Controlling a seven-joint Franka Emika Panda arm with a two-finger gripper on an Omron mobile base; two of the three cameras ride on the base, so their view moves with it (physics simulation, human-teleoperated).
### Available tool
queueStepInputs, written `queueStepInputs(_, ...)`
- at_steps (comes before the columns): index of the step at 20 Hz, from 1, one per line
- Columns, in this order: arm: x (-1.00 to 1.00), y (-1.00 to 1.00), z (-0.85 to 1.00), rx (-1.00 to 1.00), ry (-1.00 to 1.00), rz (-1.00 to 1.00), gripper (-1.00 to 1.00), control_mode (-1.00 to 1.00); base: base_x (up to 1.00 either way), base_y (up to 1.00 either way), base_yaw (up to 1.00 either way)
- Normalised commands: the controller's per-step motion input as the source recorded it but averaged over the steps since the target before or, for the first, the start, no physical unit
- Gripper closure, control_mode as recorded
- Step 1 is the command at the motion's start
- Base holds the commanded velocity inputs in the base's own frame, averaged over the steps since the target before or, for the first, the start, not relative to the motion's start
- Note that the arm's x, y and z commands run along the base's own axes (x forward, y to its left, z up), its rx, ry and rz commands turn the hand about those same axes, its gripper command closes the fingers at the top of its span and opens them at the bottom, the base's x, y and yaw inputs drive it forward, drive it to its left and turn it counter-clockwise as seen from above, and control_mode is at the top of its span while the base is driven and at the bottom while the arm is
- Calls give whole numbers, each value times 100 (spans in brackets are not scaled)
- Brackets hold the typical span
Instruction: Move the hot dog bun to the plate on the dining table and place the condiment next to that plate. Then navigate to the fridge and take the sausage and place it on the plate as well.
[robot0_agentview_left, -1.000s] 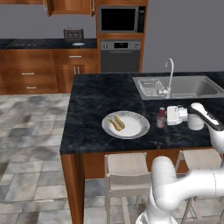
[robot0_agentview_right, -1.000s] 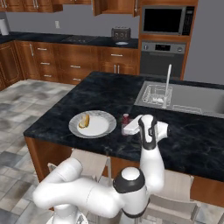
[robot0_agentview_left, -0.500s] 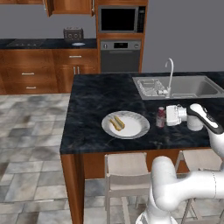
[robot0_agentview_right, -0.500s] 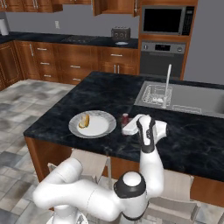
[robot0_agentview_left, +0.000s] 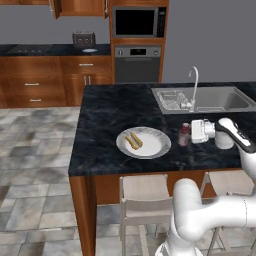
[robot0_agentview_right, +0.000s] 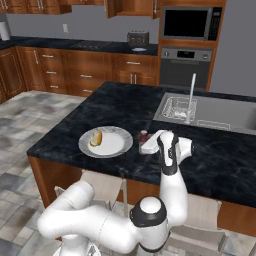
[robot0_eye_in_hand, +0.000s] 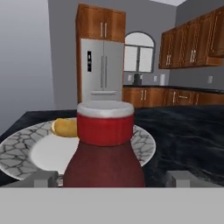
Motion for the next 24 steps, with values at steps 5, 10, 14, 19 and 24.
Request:
queueStepInputs(5, -23, -13, 45, 0, -11, 0, -100, -100, 0, 0, 0)
queueStepInputs(10, -39, -1, 68, 0, -20, 0, -100, -100, 0, 0, 0)
queueStepInputs(14, -67, 21, 81, 0, -13, 0, -100, -100, 0, 0, 0)
queueStepInputs(19, -75, 41, 84, 0, -9, 0, -100, -100, 0, 0, 0)
queueStepInputs(24, -62, 74, 64, 0, 2, -4, -100, -100, 0, 0, 0)
